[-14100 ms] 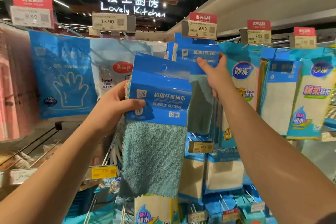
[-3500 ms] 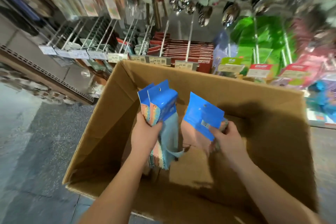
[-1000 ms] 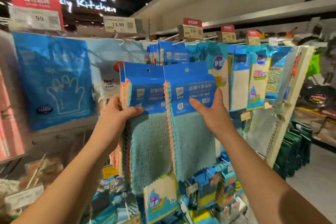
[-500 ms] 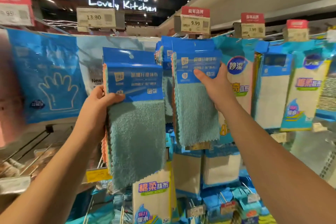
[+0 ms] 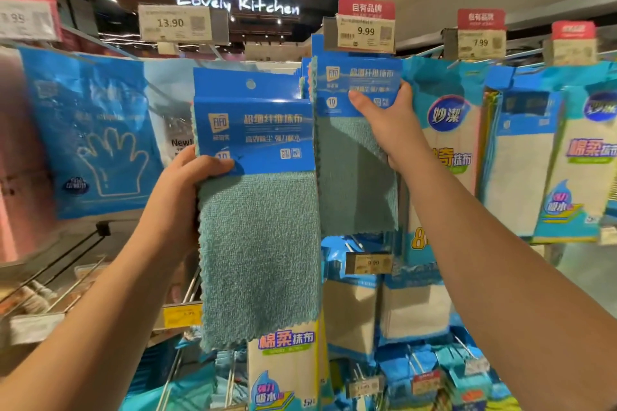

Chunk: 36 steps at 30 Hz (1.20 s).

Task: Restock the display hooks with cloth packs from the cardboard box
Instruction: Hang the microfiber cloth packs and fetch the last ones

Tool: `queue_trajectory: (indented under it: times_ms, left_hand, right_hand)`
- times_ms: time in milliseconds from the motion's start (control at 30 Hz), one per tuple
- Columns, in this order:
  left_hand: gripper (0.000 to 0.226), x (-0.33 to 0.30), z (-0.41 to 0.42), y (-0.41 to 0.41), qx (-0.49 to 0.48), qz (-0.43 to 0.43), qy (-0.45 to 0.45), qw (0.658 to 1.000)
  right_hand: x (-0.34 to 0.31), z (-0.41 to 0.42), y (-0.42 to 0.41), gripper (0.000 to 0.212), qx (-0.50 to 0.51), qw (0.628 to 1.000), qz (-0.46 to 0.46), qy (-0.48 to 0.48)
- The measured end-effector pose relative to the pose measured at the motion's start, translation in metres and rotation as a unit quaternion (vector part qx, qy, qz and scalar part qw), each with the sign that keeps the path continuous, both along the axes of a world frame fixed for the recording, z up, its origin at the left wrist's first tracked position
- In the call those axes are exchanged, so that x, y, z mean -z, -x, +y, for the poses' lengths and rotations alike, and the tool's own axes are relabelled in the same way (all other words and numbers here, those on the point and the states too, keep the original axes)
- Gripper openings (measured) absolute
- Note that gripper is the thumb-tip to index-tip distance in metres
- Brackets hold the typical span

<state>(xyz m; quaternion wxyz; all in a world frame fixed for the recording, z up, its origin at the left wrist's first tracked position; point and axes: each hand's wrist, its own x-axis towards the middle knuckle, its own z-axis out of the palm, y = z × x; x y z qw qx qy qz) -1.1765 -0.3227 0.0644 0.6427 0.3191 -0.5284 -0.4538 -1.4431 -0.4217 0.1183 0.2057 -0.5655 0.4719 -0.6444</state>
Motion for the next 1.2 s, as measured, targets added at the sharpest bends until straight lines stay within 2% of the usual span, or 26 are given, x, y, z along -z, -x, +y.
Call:
queue_trajectory:
  times_ms: [200, 333, 500, 567, 933, 1067, 1200]
  left_hand:
    - [0.022, -0.001, 0.002, 0.009, -0.001, -0.008, -0.013, 1.0]
    - [0.019, -0.002, 0.0, 0.012, 0.007, -0.006, -0.011, 1.0]
    - [0.019, -0.005, -0.001, 0.019, 0.016, -0.001, -0.015, 1.0]
    - [0.02, -0.005, -0.001, 0.021, 0.015, 0.0, -0.014, 1.0]
    - [0.009, 0.003, -0.012, 0.027, 0.023, 0.012, -0.047, 0.999]
    - [0.003, 0.004, -0.017, 0.027, 0.037, 0.029, -0.058, 0.997]
    - [0.037, 0.01, -0.021, 0.022, 0.048, 0.021, -0.058, 0.997]
  right_hand:
    - [0.002, -0.003, 0.003, 0.067, -0.015, 1.0, -0.01, -0.021]
    - [0.009, -0.009, 0.009, 0.071, -0.012, 0.999, -0.004, -0.041]
    - [0.008, -0.029, 0.01, 0.083, 0.001, 0.996, 0.063, -0.071]
    - [0.009, -0.04, 0.009, 0.085, -0.007, 0.995, 0.054, -0.08]
    - [0.016, -0.081, 0.005, 0.09, -0.003, 0.988, 0.094, -0.119]
    - [0.016, -0.086, 0.002, 0.083, 0.003, 0.989, 0.089, -0.115]
    - [0.022, -0.067, -0.001, 0.087, 0.013, 0.993, 0.071, -0.092]
